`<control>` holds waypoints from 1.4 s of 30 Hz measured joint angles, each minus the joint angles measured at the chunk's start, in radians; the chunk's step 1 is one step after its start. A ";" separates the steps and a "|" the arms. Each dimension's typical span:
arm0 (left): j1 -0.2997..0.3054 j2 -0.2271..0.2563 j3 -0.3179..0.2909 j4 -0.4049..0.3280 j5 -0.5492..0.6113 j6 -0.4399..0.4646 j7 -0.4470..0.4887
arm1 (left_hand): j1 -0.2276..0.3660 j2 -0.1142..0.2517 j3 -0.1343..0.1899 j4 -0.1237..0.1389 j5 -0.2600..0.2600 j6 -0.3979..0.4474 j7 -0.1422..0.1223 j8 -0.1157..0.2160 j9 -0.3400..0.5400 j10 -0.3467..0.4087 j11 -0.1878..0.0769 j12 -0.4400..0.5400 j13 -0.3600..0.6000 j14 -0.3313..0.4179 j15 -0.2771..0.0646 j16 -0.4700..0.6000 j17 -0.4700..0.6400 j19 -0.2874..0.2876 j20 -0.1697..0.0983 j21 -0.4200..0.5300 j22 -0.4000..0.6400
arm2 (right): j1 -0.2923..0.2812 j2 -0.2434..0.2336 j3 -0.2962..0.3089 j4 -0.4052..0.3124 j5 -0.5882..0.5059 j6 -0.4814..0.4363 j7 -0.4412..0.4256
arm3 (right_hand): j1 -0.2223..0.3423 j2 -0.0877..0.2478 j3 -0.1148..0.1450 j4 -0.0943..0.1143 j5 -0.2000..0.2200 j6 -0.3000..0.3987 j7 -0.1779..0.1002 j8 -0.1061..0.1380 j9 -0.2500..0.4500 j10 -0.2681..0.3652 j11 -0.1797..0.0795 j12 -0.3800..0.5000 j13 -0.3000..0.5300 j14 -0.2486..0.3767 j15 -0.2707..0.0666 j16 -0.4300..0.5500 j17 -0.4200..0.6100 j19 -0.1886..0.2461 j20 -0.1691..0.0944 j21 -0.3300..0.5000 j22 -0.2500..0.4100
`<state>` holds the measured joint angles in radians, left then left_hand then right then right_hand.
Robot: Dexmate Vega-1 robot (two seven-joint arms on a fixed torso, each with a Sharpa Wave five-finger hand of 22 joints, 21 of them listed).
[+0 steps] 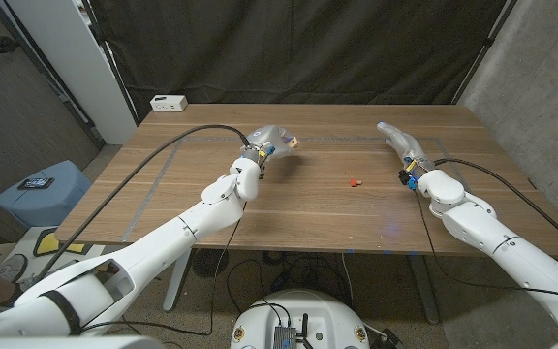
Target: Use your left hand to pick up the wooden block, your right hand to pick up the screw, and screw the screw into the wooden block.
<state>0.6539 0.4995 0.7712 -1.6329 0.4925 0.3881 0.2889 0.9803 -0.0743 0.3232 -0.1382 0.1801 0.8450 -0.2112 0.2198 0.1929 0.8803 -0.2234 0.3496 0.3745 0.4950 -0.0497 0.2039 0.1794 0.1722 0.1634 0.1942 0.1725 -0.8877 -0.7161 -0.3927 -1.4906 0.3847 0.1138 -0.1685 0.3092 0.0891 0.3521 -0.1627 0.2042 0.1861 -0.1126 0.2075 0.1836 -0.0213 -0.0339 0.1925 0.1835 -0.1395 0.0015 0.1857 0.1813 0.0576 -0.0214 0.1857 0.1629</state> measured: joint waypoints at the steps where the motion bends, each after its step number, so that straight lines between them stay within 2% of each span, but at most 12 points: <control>1: -0.001 -0.002 -0.002 0.007 -0.016 -0.015 0.010 | 0.000 0.000 0.000 0.000 0.000 0.000 0.000 0.000 0.000 0.000 0.000 0.000 0.000 0.000 0.000 0.000 0.000 0.001 -0.001 0.000 0.000 | -0.002 -0.007 -0.001 -0.009 -0.006 -0.004 -0.002 | 0.004 0.003 0.000 0.000 0.003 0.000 0.000 0.000 0.000 0.000 0.000 0.000 0.000 0.000 0.000 0.000 0.000 0.000 0.000 0.000 0.000; 7: -0.005 -0.014 -0.013 0.041 -0.072 -0.067 0.046 | 0.000 0.000 0.000 0.000 0.000 0.000 0.000 -0.001 0.000 0.000 0.000 0.000 0.000 0.000 0.000 0.000 0.000 0.001 -0.001 0.000 0.002 | -0.007 -0.036 -0.004 -0.046 -0.039 -0.027 -0.009 | 0.016 -0.006 0.001 -0.009 0.008 0.005 0.005 0.000 0.000 0.000 0.000 0.000 0.000 0.000 0.000 0.000 0.000 0.000 0.001 0.000 0.000; 11: -0.010 -0.025 -0.023 0.068 -0.111 -0.104 0.066 | 0.000 0.000 0.000 0.000 0.000 0.000 0.000 -0.001 0.000 0.000 0.000 -0.006 0.004 0.000 0.000 0.000 0.000 0.001 -0.001 0.000 0.002 | -0.010 -0.058 -0.006 -0.073 -0.066 -0.054 -0.012 | 0.034 -0.023 0.003 -0.011 0.008 0.011 0.011 0.000 0.000 0.000 0.000 0.000 0.000 0.000 0.000 0.000 0.000 0.011 0.000 0.000 0.000; 13: -0.013 -0.034 -0.029 0.084 -0.134 -0.116 0.072 | 0.003 0.003 0.000 0.000 0.000 0.000 0.000 -0.001 0.000 0.000 0.000 -0.006 0.005 0.000 0.000 0.000 0.000 -0.003 -0.005 0.000 0.002 | -0.012 -0.069 -0.006 -0.087 -0.081 -0.073 -0.013 | 0.042 -0.031 0.003 -0.019 0.008 0.012 0.013 0.004 0.000 0.000 0.000 0.000 0.000 0.000 0.000 0.000 0.000 0.011 0.000 0.000 0.000; 18: -0.018 -0.050 -0.038 0.111 -0.182 -0.146 0.085 | 0.004 0.004 0.000 0.000 0.000 0.000 0.000 -0.001 0.000 0.000 0.000 -0.007 0.005 0.000 0.000 0.000 0.000 -0.001 -0.014 0.000 0.002 | -0.014 -0.096 -0.008 -0.122 -0.090 -0.087 -0.013 | 0.055 -0.045 0.003 -0.019 0.008 0.018 0.018 0.004 0.000 0.000 0.000 0.000 0.000 0.004 0.004 0.000 0.000 0.016 0.005 0.000 0.000; 26: -0.032 -0.074 -0.047 0.161 -0.259 -0.212 0.097 | 0.004 0.004 -0.004 -0.004 0.000 0.000 0.000 -0.001 0.000 -0.009 0.002 -0.013 0.009 -0.008 -0.001 -0.004 0.000 -0.006 -0.020 0.000 0.002 | -0.020 -0.155 -0.012 -0.203 -0.156 -0.187 -0.012 | 0.101 -0.080 0.008 -0.023 0.002 0.044 0.030 0.014 0.000 0.005 0.006 0.000 0.000 0.006 0.006 0.000 0.000 0.025 0.015 0.000 0.000; 36: -0.052 -0.105 -0.057 0.231 -0.341 -0.281 0.091 | -0.002 0.009 -0.008 0.000 0.000 -0.008 -0.003 -0.009 0.000 -0.022 0.004 -0.019 0.011 -0.019 -0.001 -0.008 0.000 -0.011 -0.024 0.000 0.002 | -0.022 -0.238 -0.027 -0.314 -0.245 -0.323 0.010 | 0.148 -0.101 0.012 -0.027 -0.006 0.070 0.012 0.023 0.005 0.005 0.006 0.000 0.000 0.011 0.011 0.008 0.000 0.031 0.013 0.000 0.000; 38: -0.057 -0.111 -0.059 0.246 -0.360 -0.297 0.086 | -0.002 0.009 -0.008 0.000 0.000 -0.015 -0.007 -0.009 0.000 -0.022 0.004 -0.025 0.011 -0.024 0.000 -0.008 0.000 -0.011 -0.024 0.000 0.002 | -0.019 -0.257 -0.034 -0.341 -0.268 -0.356 0.021 | 0.162 -0.105 0.019 -0.027 -0.006 0.077 0.005 0.027 0.005 0.005 0.005 0.000 0.000 0.011 0.011 0.008 0.000 0.034 0.016 0.000 0.000; 42: -0.062 -0.116 -0.060 0.260 -0.386 -0.321 0.075 | -0.006 0.013 -0.008 0.000 0.000 -0.015 -0.007 -0.012 0.000 -0.032 0.003 -0.025 0.011 -0.028 0.001 -0.009 0.000 -0.015 -0.021 0.000 0.002 | -0.008 -0.285 -0.047 -0.382 -0.292 -0.390 0.032 | 0.190 -0.111 0.027 -0.026 -0.006 0.084 -0.002 0.027 0.005 -0.009 -0.009 0.000 0.000 0.009 0.013 0.008 0.000 0.026 0.024 0.000 0.000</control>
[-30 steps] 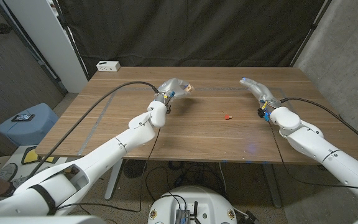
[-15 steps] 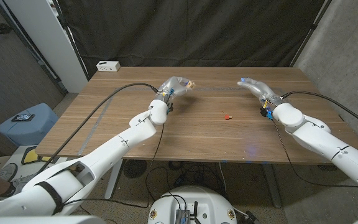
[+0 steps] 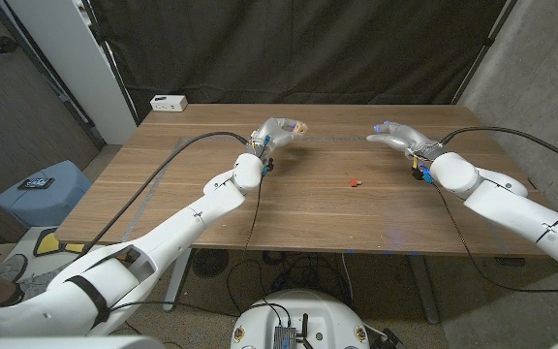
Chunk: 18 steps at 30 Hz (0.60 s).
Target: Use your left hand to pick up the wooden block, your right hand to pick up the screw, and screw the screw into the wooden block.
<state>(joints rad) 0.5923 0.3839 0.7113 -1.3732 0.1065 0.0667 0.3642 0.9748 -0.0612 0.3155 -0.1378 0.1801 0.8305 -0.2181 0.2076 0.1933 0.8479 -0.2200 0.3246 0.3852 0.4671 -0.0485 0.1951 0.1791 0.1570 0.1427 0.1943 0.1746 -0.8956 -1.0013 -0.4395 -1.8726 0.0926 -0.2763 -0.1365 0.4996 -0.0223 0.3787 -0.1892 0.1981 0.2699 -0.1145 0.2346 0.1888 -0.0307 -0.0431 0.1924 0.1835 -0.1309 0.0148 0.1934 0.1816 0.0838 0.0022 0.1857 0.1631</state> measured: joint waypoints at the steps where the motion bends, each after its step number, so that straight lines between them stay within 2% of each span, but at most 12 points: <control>1: 0.000 0.000 0.000 0.000 -0.003 -0.003 -0.001 | 0.000 0.000 -0.002 0.002 0.000 0.000 0.000 -0.001 0.000 0.000 0.000 0.000 0.000 0.000 0.000 -0.003 0.000 0.000 0.000 0.000 0.000 | 0.000 0.000 0.000 -0.001 0.000 0.000 0.000 | 0.004 -0.004 0.001 -0.001 0.000 0.000 0.000 0.000 0.000 0.000 0.000 0.000 0.000 -0.002 0.002 0.000 0.000 0.000 0.000 0.000 0.000; 4: 0.000 0.000 0.000 0.000 -0.025 -0.027 -0.012 | 0.000 0.000 -0.003 0.003 0.000 -0.011 0.000 -0.001 0.000 -0.002 -0.002 -0.008 0.000 -0.007 0.003 -0.003 0.000 0.000 0.000 0.000 0.000 | 0.012 -0.022 -0.014 -0.034 0.000 0.000 0.000 | 0.015 -0.004 0.001 -0.001 0.000 0.005 -0.005 0.000 0.000 -0.002 -0.002 0.000 0.000 -0.002 0.002 0.000 0.000 0.003 0.004 0.000 0.000; 5: -0.011 -0.008 -0.002 0.031 -0.029 -0.031 -0.013 | 0.000 0.000 -0.003 0.003 0.000 -0.011 0.000 -0.003 0.000 -0.008 0.000 -0.008 0.000 -0.011 0.000 -0.003 0.000 0.000 0.000 0.000 0.000 | 0.014 -0.025 -0.017 -0.039 -0.058 -0.071 0.033 | 0.017 -0.007 0.001 -0.001 0.000 0.005 -0.005 0.000 0.000 -0.004 -0.004 0.000 0.000 -0.002 0.002 0.000 0.000 0.000 0.007 0.000 0.000; 6: -0.014 -0.012 -0.003 0.042 -0.039 -0.043 -0.018 | -0.003 0.003 -0.003 0.003 0.000 -0.015 0.000 -0.004 0.000 -0.010 -0.001 -0.008 0.000 -0.011 0.000 -0.003 0.000 0.000 0.000 0.000 0.000 | 0.019 -0.032 -0.022 -0.049 -0.076 -0.090 0.044 | 0.021 -0.010 0.003 0.001 0.000 0.005 -0.005 0.000 0.000 -0.006 -0.006 -0.003 0.000 -0.002 0.001 0.000 0.000 -0.002 0.009 0.000 0.000; 13: -0.025 -0.024 -0.009 0.086 -0.081 -0.096 -0.041 | -0.005 0.005 -0.006 0.006 0.000 -0.029 0.003 -0.008 0.000 -0.025 0.000 -0.021 0.003 -0.025 0.004 -0.003 0.000 -0.011 0.000 0.000 0.000 | 0.042 -0.062 -0.047 -0.096 -0.139 -0.147 0.088 | 0.050 -0.018 0.010 -0.001 0.000 0.013 -0.013 0.000 0.000 -0.021 -0.013 -0.008 0.000 -0.007 0.007 0.000 0.000 -0.009 0.016 -0.001 0.000; 18: -0.029 -0.034 -0.015 0.113 -0.115 -0.128 -0.058 | -0.009 0.009 -0.007 0.007 0.000 -0.034 -0.002 -0.008 0.000 -0.029 -0.004 -0.025 0.003 -0.034 0.002 -0.007 0.000 -0.011 0.000 0.000 0.000 | 0.054 -0.077 -0.062 -0.116 -0.180 -0.171 0.118 | 0.079 -0.032 0.016 0.000 -0.006 0.010 -0.040 0.000 0.005 -0.040 -0.022 -0.008 0.000 -0.016 0.008 0.000 0.002 -0.020 0.027 -0.005 0.001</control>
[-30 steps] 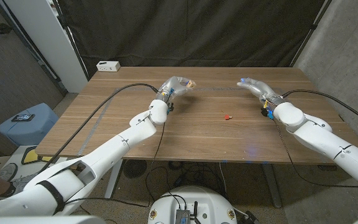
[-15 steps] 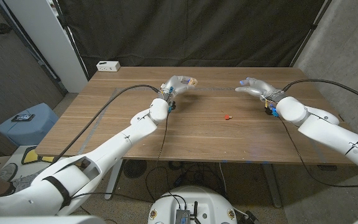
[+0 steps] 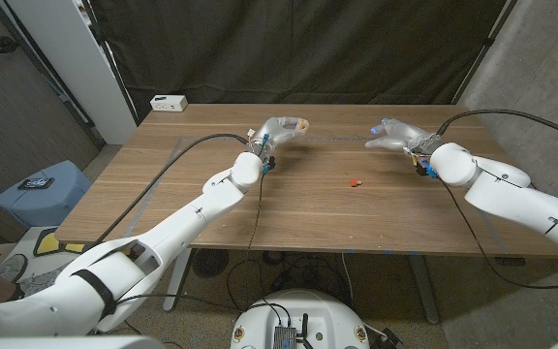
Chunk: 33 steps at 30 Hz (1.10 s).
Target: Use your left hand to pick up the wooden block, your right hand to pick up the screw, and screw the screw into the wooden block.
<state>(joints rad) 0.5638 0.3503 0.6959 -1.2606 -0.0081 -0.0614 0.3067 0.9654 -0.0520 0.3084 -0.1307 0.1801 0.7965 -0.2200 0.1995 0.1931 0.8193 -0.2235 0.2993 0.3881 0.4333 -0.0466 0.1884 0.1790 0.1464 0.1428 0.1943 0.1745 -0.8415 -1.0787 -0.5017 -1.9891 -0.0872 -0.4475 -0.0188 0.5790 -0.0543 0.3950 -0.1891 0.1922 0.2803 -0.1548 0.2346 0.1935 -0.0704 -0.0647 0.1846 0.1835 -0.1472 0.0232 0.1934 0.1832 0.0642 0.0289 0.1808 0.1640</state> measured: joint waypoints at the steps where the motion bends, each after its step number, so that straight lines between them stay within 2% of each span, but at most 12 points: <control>1: 0.000 0.000 0.000 0.000 -0.002 -0.002 -0.001 | 0.000 0.000 0.000 0.000 0.000 0.000 0.000 0.000 0.000 -0.002 -0.002 0.000 0.000 0.000 0.000 0.000 0.000 0.000 0.000 0.000 0.000 | 0.001 -0.001 -0.001 -0.001 0.000 0.000 0.000 | 0.003 -0.003 0.001 0.002 0.000 0.000 -0.003 0.000 0.000 -0.003 -0.003 0.000 0.000 0.000 0.000 0.000 0.001 0.000 0.000 0.000 0.001; 6: -0.006 -0.009 -0.005 0.029 -0.032 -0.032 -0.019 | -0.003 0.003 0.000 0.000 0.000 -0.005 0.005 0.000 0.000 -0.007 0.004 -0.004 0.000 0.000 0.000 0.000 0.000 0.000 0.000 0.000 0.000 | 0.009 -0.021 -0.015 -0.023 -0.049 -0.016 0.030 | 0.022 -0.014 0.003 0.004 0.000 0.008 -0.032 0.000 0.000 -0.012 -0.012 0.000 0.000 0.000 0.000 0.000 0.001 -0.005 0.005 0.000 0.002; 8: -0.009 -0.011 -0.006 0.037 -0.038 -0.040 -0.024 | -0.003 0.003 0.000 0.000 0.000 -0.005 0.005 0.000 0.000 -0.007 0.004 -0.004 0.000 0.000 0.000 0.000 0.000 -0.004 -0.004 0.000 0.000 | 0.010 -0.025 -0.018 -0.028 -0.064 -0.019 0.037 | 0.034 -0.015 0.011 0.003 0.000 0.014 -0.038 0.000 0.000 -0.012 -0.012 0.000 0.000 0.000 0.000 0.000 0.001 -0.005 0.005 0.000 0.002; 13: -0.019 -0.021 -0.008 0.067 -0.061 -0.065 -0.044 | -0.005 0.005 0.000 0.000 0.000 -0.011 0.000 0.000 0.000 -0.011 -0.001 -0.008 0.000 -0.004 0.004 0.000 0.000 -0.011 0.000 0.000 0.000 | 0.010 -0.042 -0.028 -0.047 -0.114 -0.021 0.059 | 0.049 -0.021 0.012 0.004 -0.004 0.021 -0.046 0.000 0.005 -0.018 -0.018 0.000 0.000 0.000 0.000 0.000 0.001 0.000 0.011 0.000 0.002; 15: -0.023 -0.025 -0.008 0.079 -0.070 -0.077 -0.052 | -0.005 0.005 0.000 0.000 0.000 -0.011 0.000 0.000 0.000 -0.016 0.002 -0.008 0.000 -0.005 0.005 0.000 0.000 -0.011 0.000 -0.002 0.000 | 0.009 -0.048 -0.030 -0.052 -0.130 -0.020 0.065 | 0.056 -0.027 0.012 0.004 -0.004 0.021 -0.057 0.000 0.005 -0.015 -0.020 0.000 0.000 0.000 0.000 0.000 0.001 0.000 0.011 0.000 0.002; 25: -0.035 -0.040 -0.010 0.117 -0.103 -0.101 -0.080 | -0.005 0.016 0.000 0.000 0.000 -0.016 0.005 0.000 0.000 -0.017 0.003 -0.008 0.000 -0.009 0.001 0.000 0.005 -0.018 0.000 -0.006 0.000 | -0.012 -0.075 -0.032 -0.063 -0.190 0.012 0.077 | 0.086 -0.036 0.020 0.004 -0.004 0.027 -0.062 0.008 0.004 -0.017 -0.029 0.000 0.000 0.014 -0.013 0.000 0.001 0.009 0.019 0.005 0.001; 33: -0.046 -0.053 -0.010 0.147 -0.124 -0.122 -0.098 | -0.005 0.016 0.000 0.000 0.000 -0.016 0.005 0.000 0.000 -0.017 0.003 -0.015 0.005 -0.009 0.001 0.000 0.005 -0.018 0.000 -0.006 0.000 | -0.026 -0.091 -0.022 -0.056 -0.254 0.083 0.079 | 0.111 -0.040 0.028 0.003 -0.004 0.031 -0.066 0.008 0.009 -0.010 -0.036 0.002 0.000 0.028 -0.026 0.008 0.001 0.024 0.012 0.005 0.001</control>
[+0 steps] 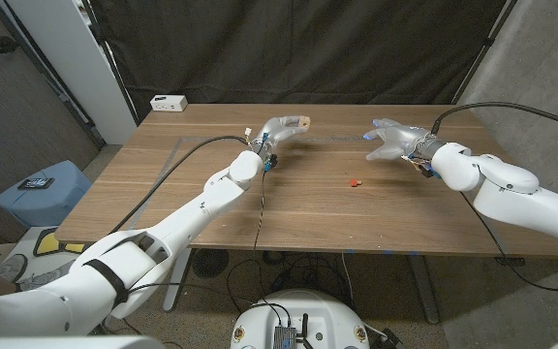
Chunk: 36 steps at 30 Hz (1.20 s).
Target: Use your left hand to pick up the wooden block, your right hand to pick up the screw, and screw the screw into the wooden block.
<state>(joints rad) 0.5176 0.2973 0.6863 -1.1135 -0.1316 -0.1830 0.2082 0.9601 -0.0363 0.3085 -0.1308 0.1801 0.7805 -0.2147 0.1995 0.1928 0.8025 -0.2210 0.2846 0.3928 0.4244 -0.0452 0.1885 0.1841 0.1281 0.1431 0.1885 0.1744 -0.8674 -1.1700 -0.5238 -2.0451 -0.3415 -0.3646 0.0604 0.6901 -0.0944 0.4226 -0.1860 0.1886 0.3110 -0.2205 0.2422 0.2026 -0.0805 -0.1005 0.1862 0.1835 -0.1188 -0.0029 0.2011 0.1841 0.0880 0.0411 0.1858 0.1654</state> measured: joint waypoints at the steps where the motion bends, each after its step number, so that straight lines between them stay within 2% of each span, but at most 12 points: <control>1: -0.002 -0.004 0.000 0.009 -0.003 -0.005 -0.003 | 0.000 0.000 0.000 0.000 0.000 0.000 0.000 0.000 0.000 0.000 0.000 0.000 0.000 0.000 0.000 0.000 0.000 -0.002 0.002 0.000 0.000 | -0.002 -0.003 0.002 0.003 -0.017 0.023 0.001 | 0.000 0.000 0.000 0.000 0.000 0.002 -0.001 0.000 0.000 0.000 0.000 0.003 0.000 0.003 0.003 0.000 0.000 0.004 0.004 0.000 0.000; 14: -0.007 -0.020 0.002 0.037 -0.024 -0.027 -0.019 | 0.001 0.007 0.000 0.000 0.000 -0.004 -0.004 0.000 0.000 -0.005 -0.005 -0.004 0.000 -0.009 0.002 0.000 0.000 -0.003 0.003 0.000 0.000 | -0.007 -0.010 0.008 0.045 -0.128 0.154 0.028 | 0.029 -0.011 0.004 0.004 0.000 0.016 0.002 0.010 0.000 0.001 -0.006 0.003 0.000 0.014 -0.003 0.000 0.000 0.011 0.000 0.000 0.000; 21: -0.007 -0.023 0.006 0.035 -0.028 -0.025 -0.020 | -0.001 0.009 -0.003 0.003 0.000 -0.004 -0.004 0.000 0.000 -0.010 0.000 -0.004 0.000 -0.009 0.002 0.000 0.000 -0.008 0.009 0.000 0.000 | -0.002 -0.002 0.001 0.067 -0.189 0.203 0.060 | 0.033 -0.015 0.004 0.004 0.000 0.020 -0.001 0.010 0.005 -0.020 0.003 -0.002 0.000 0.017 -0.001 0.000 0.000 0.016 0.005 0.000 0.000; 29: -0.010 -0.029 0.010 0.037 -0.028 -0.018 -0.021 | -0.001 0.009 -0.003 0.003 0.000 -0.004 -0.003 0.000 0.000 -0.010 -0.001 -0.008 0.004 -0.009 0.002 0.004 0.000 -0.008 0.009 0.000 0.000 | -0.001 0.008 0.000 0.073 -0.229 0.218 0.109 | 0.002 -0.056 -0.023 0.031 0.000 -0.034 0.005 -0.003 0.014 -0.079 0.029 -0.005 0.005 -0.018 0.026 -0.007 0.005 -0.003 0.009 0.000 0.000; 36: -0.022 -0.037 0.014 0.059 -0.028 -0.018 -0.026 | -0.006 0.015 -0.003 0.003 0.000 -0.004 -0.003 0.000 0.001 -0.010 -0.001 -0.008 0.004 -0.009 0.002 0.004 0.000 -0.014 0.003 0.000 0.000 | 0.003 0.019 0.000 0.069 -0.248 0.208 0.167 | -0.018 -0.062 -0.034 0.042 0.000 -0.069 0.008 -0.011 0.021 -0.090 0.040 -0.005 0.005 -0.046 0.044 -0.013 0.005 -0.023 0.015 -0.001 0.000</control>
<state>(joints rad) 0.4959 0.2598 0.7001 -1.0547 -0.1598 -0.2010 0.1817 0.9536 -0.0217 0.3057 -0.1282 0.1802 0.7770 -0.2182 0.1995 0.1934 0.7925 -0.2216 0.2770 0.3968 0.4156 -0.0432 0.1925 0.1838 0.1143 0.1462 0.1886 0.1744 -0.8644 -1.1515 -0.5234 -1.9765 -0.5893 -0.1563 0.2274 0.6719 -0.1562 0.3888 -0.1443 0.1886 0.2416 -0.2128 0.2315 0.2232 -0.1702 -0.0606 0.1807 0.1887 -0.1653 0.0412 0.1884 0.1887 0.0651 0.0560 0.1844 0.1652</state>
